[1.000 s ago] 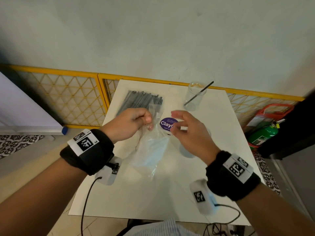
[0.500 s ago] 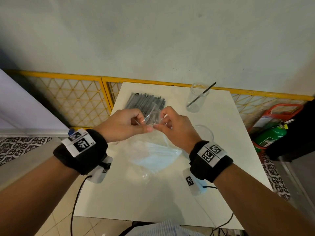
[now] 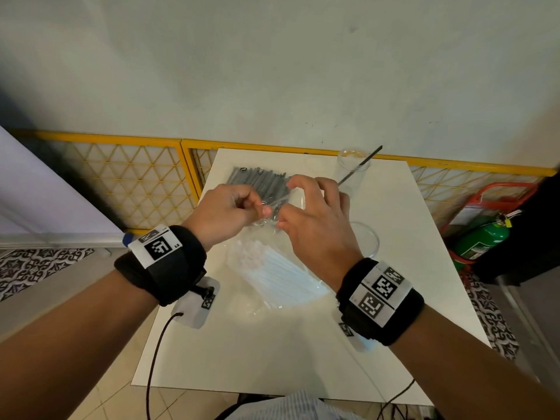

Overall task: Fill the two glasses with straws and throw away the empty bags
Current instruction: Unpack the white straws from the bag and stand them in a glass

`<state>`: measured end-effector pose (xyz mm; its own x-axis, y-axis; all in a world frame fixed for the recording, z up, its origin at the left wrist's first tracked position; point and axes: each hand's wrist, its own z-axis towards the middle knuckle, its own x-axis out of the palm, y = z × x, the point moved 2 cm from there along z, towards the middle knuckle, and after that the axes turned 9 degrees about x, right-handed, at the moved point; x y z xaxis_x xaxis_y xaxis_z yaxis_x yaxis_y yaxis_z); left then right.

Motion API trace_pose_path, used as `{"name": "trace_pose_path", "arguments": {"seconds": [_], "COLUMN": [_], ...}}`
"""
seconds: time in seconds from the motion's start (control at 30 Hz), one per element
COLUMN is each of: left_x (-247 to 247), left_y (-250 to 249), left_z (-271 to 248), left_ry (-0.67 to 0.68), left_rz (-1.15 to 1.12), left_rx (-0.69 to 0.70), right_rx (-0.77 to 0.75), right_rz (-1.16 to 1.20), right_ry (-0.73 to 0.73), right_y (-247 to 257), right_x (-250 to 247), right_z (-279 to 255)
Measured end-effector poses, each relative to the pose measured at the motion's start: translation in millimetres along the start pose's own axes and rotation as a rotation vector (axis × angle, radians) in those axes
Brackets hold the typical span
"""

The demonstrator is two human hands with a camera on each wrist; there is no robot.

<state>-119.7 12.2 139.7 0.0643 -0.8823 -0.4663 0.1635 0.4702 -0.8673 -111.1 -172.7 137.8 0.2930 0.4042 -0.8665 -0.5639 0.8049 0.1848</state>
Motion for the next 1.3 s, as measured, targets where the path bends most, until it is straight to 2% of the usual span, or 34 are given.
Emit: {"name": "trace_pose_path", "arguments": {"seconds": [0.13,0.2,0.27,0.33,0.4,0.53,0.63,0.73,0.83,1.0,1.17,1.23,1.3], "left_x": [-4.9,-9.0,-13.0,-13.5,-9.6,5.2,4.1,-6.8,-7.7,-3.4,2.9,-4.6,-16.2], "left_y": [-1.3,-1.4,-1.0,-3.2,-7.9,-30.4,-32.9,-24.8,-22.1,-19.1,-15.9,-15.3,-16.9], "left_z": [3.4,5.2,8.4,10.5,11.9,14.5,14.7,8.4,5.1,8.6,12.9,18.8,25.7], "left_ry": [-0.01,-0.048,-0.078,-0.053,-0.001,0.123,0.109,0.128,0.19,0.176,0.072,0.0,-0.008], "left_rz": [0.007,0.098,0.227,0.263,0.235,0.23,0.206,0.358,0.429,0.366,0.342,0.376,0.46], "left_rx": [0.011,0.037,0.072,0.088,0.088,0.142,0.112,0.034,0.025,0.069,0.122,0.139,0.145], "right_rx": [-0.106,-0.194,-0.256,-0.229,-0.131,-0.008,0.033,0.076,0.096,0.092,-0.054,-0.093,-0.133], "right_rz": [-0.072,-0.093,-0.147,-0.143,-0.081,-0.001,0.153,0.246,0.325,0.381,0.325,0.252,0.174], "right_ry": [-0.168,-0.15,-0.059,0.029,0.097,0.242,0.204,0.161,0.164,0.179,0.061,0.133,0.205], "right_y": [6.5,5.1,-2.0,-10.5,-10.4,10.9,15.1,7.0,4.4,-2.0,-4.5,-9.4,-13.3], "right_x": [-8.3,-7.4,-3.0,-1.7,-5.2,-1.8,11.8,19.6,22.1,24.3,11.9,14.1,17.5], "right_z": [-7.4,-12.7,-18.5,-19.7,-16.4,-1.8,4.6,3.4,5.0,5.2,5.2,-1.6,-11.7]}}
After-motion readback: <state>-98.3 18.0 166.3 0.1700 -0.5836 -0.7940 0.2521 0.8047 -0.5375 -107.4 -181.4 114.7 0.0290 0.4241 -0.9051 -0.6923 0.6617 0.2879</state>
